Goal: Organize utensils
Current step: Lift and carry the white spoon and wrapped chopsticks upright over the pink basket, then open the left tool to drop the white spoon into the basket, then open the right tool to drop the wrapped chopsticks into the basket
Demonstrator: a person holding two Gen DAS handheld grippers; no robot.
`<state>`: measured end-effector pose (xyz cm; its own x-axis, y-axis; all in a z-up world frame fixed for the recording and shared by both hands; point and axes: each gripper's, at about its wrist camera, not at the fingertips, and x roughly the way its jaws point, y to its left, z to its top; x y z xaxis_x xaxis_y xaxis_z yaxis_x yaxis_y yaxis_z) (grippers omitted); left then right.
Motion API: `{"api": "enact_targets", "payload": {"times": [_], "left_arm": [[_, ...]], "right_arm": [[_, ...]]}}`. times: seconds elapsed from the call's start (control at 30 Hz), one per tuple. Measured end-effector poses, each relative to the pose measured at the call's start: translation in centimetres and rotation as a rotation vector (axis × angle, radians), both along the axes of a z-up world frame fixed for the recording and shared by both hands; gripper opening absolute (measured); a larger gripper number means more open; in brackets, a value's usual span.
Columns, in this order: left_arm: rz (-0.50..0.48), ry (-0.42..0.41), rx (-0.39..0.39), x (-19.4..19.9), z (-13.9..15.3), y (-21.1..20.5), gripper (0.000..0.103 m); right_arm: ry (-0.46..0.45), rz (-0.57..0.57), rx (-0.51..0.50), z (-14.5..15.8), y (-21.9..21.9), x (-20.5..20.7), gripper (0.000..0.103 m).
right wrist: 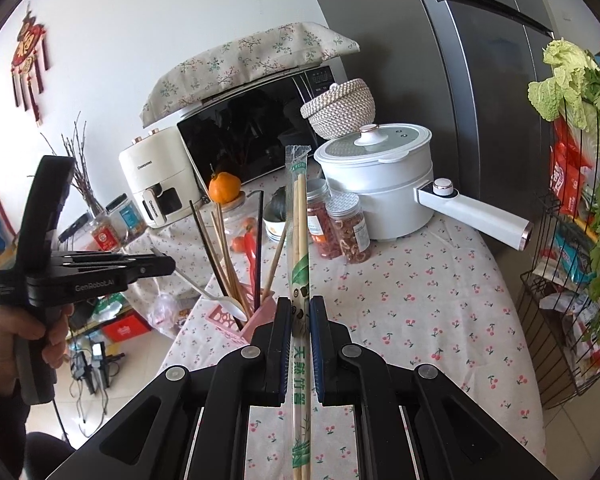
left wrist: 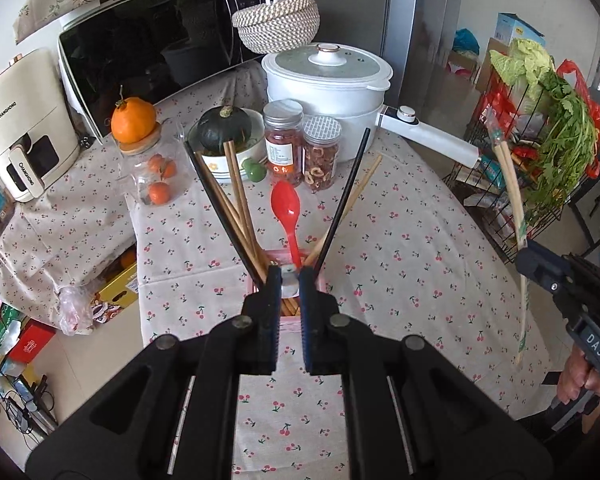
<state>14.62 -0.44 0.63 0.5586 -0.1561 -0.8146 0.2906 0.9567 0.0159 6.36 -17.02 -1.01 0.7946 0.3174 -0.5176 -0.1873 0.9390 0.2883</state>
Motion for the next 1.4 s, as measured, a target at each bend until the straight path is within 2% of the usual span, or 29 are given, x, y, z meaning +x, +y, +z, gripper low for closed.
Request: {"api": "enact_targets", "payload": {"times": [0.13, 0.23, 0.27, 0.33, 0.47, 0.53, 0.63, 0.8, 0.87, 0.93, 1.0, 1.13, 1.4], "left_arm": [[0.011, 0.056, 0.025, 1.8, -0.9, -0.2, 0.010], [0.036, 0.074, -0.045, 2.9, -1.2, 0.1, 0.012], [0.050, 0.076, -0.080, 3.1, -1.1, 0.4, 0.017], [0.088, 0.061, -0.144, 3.0, -0.8, 1.1, 0.046], [0.100, -0.014, -0.180, 0.6, 0.1, 2.0, 0.054], [0.113, -0.044, -0.188, -0.9, 0.2, 2.8, 0.071], [0.133, -0.067, -0.181, -2.9, 0.0, 4.2, 0.079], [0.187, -0.085, -0.164, -4.5, -2.2, 7.3, 0.083], [0.226, -0.040, -0.159, -4.2, -3.4, 8.7, 0.083], [0.221, 0.011, -0.192, -3.7, -4.0, 9.8, 0.083], [0.241, 0.002, -0.201, -3.8, -4.1, 10.9, 0.083], [0.245, -0.008, -0.167, -4.4, -4.5, 12.2, 0.083], [0.241, 0.013, -0.167, -4.5, -5.3, 13.5, 0.083]], "right_arm": [[-0.019, 0.001, 0.013, 0.1, 0.2, 0.2, 0.009], [-0.036, 0.006, 0.017, 0.3, 0.6, 0.3, 0.009], [-0.042, 0.007, 0.018, 0.3, 0.8, 0.3, 0.009], [-0.054, 0.005, 0.027, 0.4, 1.0, 0.4, 0.009], [-0.087, -0.008, 0.047, 1.1, 1.8, 0.4, 0.009], [-0.116, -0.015, 0.052, 1.7, 2.5, 0.5, 0.009], [-0.155, -0.014, 0.048, 2.3, 4.3, 1.0, 0.009], [-0.212, -0.011, 0.014, 2.4, 8.2, 2.8, 0.009], [-0.249, -0.019, -0.002, 2.2, 9.8, 3.6, 0.009], [-0.304, -0.030, -0.029, 1.9, 11.3, 4.2, 0.009], [-0.355, -0.045, -0.055, 1.4, 12.7, 4.9, 0.009], [-0.415, -0.065, -0.065, -0.4, 14.4, 6.5, 0.009], [-0.464, -0.149, -0.068, -4.8, 14.7, 9.0, 0.009]]}}
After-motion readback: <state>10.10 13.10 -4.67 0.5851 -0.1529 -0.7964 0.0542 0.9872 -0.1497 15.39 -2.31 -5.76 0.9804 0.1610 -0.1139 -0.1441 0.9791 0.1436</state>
